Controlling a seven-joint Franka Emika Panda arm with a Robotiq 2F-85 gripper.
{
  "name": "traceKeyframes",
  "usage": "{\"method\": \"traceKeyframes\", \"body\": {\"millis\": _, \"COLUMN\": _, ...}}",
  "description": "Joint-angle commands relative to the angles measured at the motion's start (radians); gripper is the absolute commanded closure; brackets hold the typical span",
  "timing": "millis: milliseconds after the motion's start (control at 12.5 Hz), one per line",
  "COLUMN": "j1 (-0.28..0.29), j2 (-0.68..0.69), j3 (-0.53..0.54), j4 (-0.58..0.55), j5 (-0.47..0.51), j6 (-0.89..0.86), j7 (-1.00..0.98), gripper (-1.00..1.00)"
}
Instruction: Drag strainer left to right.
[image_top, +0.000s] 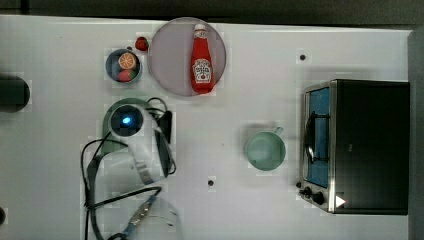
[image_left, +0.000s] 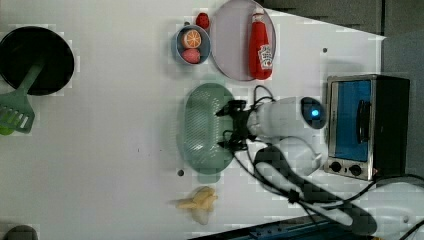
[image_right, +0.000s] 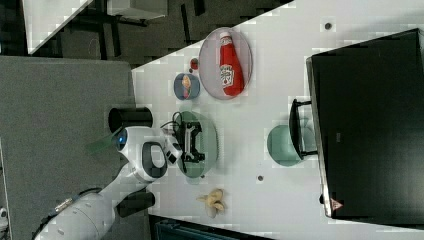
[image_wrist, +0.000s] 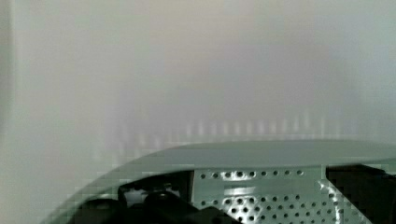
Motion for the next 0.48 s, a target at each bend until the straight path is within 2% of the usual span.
{"method": "traceKeyframes", "body": {"millis": 80, "j1": -0.056, "j2": -0.034, "j3": -0.028, "j4": -0.033, "j5": 0.0, "j6": 0.031, "j7": -0.136, "gripper": -1.0}}
{"method": "traceKeyframes", "body": {"millis": 480, "j1": -0.084, "j2": -0.058, "j3": -0.112, "j4": -0.065, "j5": 0.0, "j6": 0.031, "j7": -0.286, "gripper": -1.0}}
